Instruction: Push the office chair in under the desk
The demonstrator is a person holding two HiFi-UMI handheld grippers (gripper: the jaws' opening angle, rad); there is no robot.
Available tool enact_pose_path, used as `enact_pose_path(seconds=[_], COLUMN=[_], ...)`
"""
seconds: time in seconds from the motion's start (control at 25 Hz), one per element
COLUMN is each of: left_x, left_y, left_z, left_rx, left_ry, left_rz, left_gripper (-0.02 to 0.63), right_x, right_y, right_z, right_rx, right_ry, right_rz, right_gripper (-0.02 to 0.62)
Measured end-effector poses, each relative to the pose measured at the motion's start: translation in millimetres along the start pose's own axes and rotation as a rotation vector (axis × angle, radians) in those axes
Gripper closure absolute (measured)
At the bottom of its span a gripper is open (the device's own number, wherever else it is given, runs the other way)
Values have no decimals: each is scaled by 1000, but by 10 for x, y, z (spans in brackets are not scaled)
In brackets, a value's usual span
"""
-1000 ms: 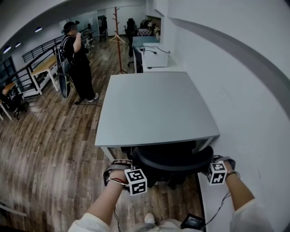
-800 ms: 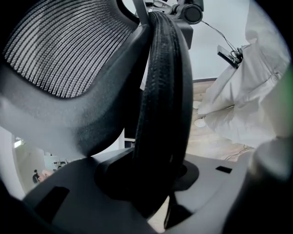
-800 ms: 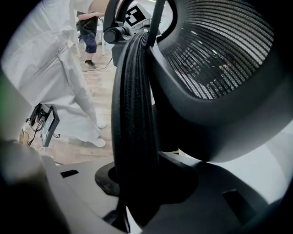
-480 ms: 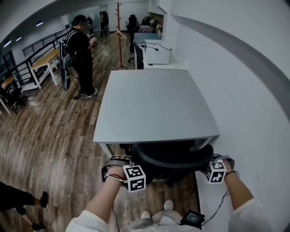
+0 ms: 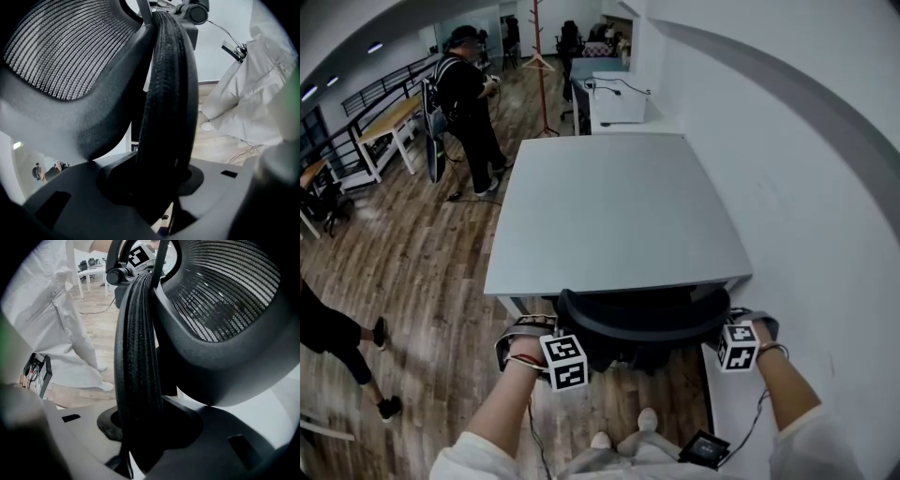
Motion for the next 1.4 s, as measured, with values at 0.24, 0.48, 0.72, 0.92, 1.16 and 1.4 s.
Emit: enact_pose_path(seconds=[0.24, 0.48, 0.72, 0.92, 1.16, 1.4], left_x=[-89, -128, -257, -267, -321, -402], left_y=[30, 63, 48, 70, 41, 100], left_z=[-22, -27, -27, -19, -8, -30], left_rx=[-5, -8, -14, -14, -17, -19], left_ry=[-10, -15, -27, -30, -32, -38], left_rz=[-7, -4, 14, 3, 1, 3], left_gripper=[451, 451, 451, 451, 451, 451], right_x=[113, 166, 334, 326, 392, 501], right_y=[57, 48, 52, 105, 68, 135], right_z=[-27, 73, 54, 2, 21, 22], right_rx=[-3, 30, 27, 27, 35, 36], right_ry=[-1, 0, -15, -8, -10, -16], right_rz=[8, 19, 1, 15, 16, 14], right_gripper=[442, 442, 442, 442, 442, 442])
Point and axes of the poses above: the fingertips, and each gripper's own axes: y forward along the fingers, x to its right, z out of its top, the point moved 2 cm from there along -y, backward along the fingers, and after that the axes turned 9 degrees about x, right-handed, at the moved point
